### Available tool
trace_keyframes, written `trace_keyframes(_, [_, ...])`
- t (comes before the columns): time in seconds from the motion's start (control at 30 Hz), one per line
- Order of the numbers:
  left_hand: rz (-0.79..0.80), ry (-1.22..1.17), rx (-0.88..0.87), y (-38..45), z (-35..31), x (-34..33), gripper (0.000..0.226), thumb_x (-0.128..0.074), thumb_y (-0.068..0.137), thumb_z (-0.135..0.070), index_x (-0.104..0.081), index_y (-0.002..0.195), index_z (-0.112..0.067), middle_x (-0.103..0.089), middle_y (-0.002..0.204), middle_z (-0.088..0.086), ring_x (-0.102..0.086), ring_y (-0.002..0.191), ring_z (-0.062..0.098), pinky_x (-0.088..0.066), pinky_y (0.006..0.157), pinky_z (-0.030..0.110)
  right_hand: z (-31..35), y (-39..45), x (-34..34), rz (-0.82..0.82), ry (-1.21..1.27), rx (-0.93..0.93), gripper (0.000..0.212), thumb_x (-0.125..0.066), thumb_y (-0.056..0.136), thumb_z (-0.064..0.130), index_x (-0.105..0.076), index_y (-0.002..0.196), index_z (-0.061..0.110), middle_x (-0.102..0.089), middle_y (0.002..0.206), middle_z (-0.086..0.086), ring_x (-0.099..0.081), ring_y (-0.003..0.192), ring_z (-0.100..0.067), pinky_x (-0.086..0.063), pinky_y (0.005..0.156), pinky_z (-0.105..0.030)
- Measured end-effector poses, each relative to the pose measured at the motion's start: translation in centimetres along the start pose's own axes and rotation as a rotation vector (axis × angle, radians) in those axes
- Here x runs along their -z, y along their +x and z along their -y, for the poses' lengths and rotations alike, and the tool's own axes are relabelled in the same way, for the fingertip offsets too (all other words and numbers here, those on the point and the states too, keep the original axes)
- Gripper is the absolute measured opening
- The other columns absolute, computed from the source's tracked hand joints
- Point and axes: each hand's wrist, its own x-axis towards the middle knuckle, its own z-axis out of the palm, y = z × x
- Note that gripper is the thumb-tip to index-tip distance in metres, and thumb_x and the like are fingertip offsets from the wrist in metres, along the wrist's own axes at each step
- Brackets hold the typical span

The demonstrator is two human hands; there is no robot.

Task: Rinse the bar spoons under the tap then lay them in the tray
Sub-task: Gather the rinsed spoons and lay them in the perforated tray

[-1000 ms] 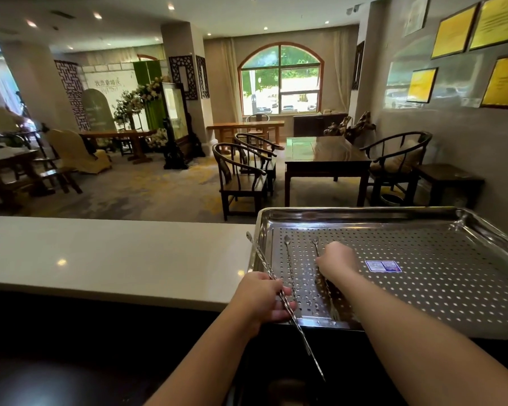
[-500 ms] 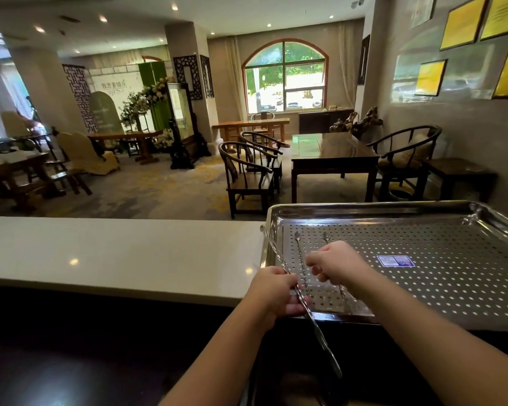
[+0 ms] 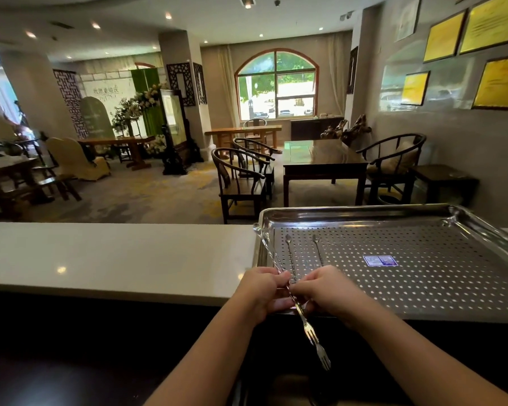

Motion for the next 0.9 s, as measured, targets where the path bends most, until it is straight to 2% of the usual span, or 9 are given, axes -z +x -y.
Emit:
trace_keyframes(0.13, [-0.002, 0.009, -0.009, -0.1, 0.0, -0.1, 0.036, -0.063, 0.089, -0.007, -0.053, 0.121, 0.007, -0.061, 0.084, 0.014, -0.065, 0.064, 0.021, -0.053, 0.041, 0.025, -0.1, -0.1, 0.3, 0.056, 0.063, -0.033, 0.014, -0.068, 0.083, 0.01, -0.07, 0.081, -0.004, -0.061, 0.061, -0.012, -0.051, 0.041, -0.012, -0.035, 0.036, -0.018])
trace_keyframes(0.27, [-0.001, -0.036, -0.021, -0.1, 0.2, -0.2, 0.03, -0.062, 0.088, -0.004, -0.056, 0.116, 0.007, -0.062, 0.076, 0.012, -0.065, 0.056, 0.019, -0.055, 0.044, 0.026, -0.4, -0.2, 0.8, 0.048, 0.155, -0.039, 0.012, -0.071, 0.081, 0.008, -0.069, 0.072, 0.0, -0.061, 0.056, -0.008, -0.045, 0.038, -0.009, -0.029, 0.033, -0.016])
trace_keyframes(0.37, [0.003, -0.03, -0.015, 0.1, 0.3, -0.2, 0.019, -0.061, 0.089, -0.003, -0.06, 0.107, 0.004, -0.061, 0.071, 0.009, -0.06, 0.056, 0.017, -0.054, 0.044, 0.025, -0.4, 0.0, 2.3, -0.048, 0.204, -0.038, 0.013, -0.072, 0.081, 0.009, -0.068, 0.078, -0.004, -0.063, 0.06, -0.008, -0.043, 0.038, -0.007, -0.028, 0.032, -0.016])
trace_keyframes(0.5, [0.01, -0.014, -0.009, 0.4, 0.3, 0.0, 0.013, -0.06, 0.09, -0.003, -0.062, 0.101, 0.003, -0.061, 0.072, 0.01, -0.058, 0.062, 0.018, -0.059, 0.05, 0.028, -0.2, 0.9, 6.3, -0.251, 0.181, 0.015, 0.018, -0.071, 0.082, 0.01, -0.07, 0.084, -0.008, -0.065, 0.063, -0.008, -0.046, 0.039, -0.006, -0.034, 0.035, -0.017])
trace_keyframes(0.6, [0.007, 0.005, -0.012, 0.5, 0.3, -0.2, 0.018, -0.06, 0.089, -0.004, -0.061, 0.105, 0.005, -0.061, 0.072, 0.01, -0.056, 0.06, 0.017, -0.059, 0.049, 0.027, -1.2, 2.9, 9.0, -0.45, 0.043, 0.0, 0.018, -0.07, 0.084, 0.014, -0.071, 0.081, -0.005, -0.068, 0.071, -0.012, -0.051, 0.049, -0.012, -0.04, 0.041, -0.022])
trace_keyframes(0.67, [-0.007, 0.02, -0.019, 0.6, 0.4, -0.3, 0.021, -0.061, 0.089, -0.003, -0.061, 0.107, 0.006, -0.061, 0.072, 0.01, -0.056, 0.058, 0.017, -0.056, 0.044, 0.026, -2.3, 4.3, 10.1, -0.548, -0.159, -0.044, 0.023, -0.066, 0.086, 0.017, -0.068, 0.072, -0.001, -0.062, 0.062, -0.008, -0.047, 0.048, -0.015, -0.037, 0.043, -0.026])
trace_keyframes(0.77, [-0.028, 0.035, -0.026, 0.6, 0.3, -0.5, 0.025, -0.063, 0.088, -0.003, -0.059, 0.11, 0.006, -0.061, 0.075, 0.012, -0.057, 0.058, 0.017, -0.053, 0.041, 0.024, -3.8, 6.0, 10.3, -0.623, -0.423, -0.114, 0.033, -0.061, 0.087, 0.017, -0.051, 0.056, 0.011, -0.051, 0.055, -0.002, -0.042, 0.046, -0.015, -0.031, 0.042, -0.024])
trace_keyframes(0.9, [-0.028, 0.059, -0.025, 0.7, 0.3, -0.5, 0.028, -0.064, 0.087, -0.004, -0.059, 0.113, 0.004, -0.06, 0.082, 0.013, -0.057, 0.061, 0.018, -0.053, 0.041, 0.024, -4.7, 7.2, 9.2, -0.603, -0.563, -0.167, 0.025, -0.063, 0.084, 0.018, -0.058, 0.062, 0.009, -0.061, 0.067, -0.004, -0.053, 0.055, -0.017, -0.042, 0.045, -0.026])
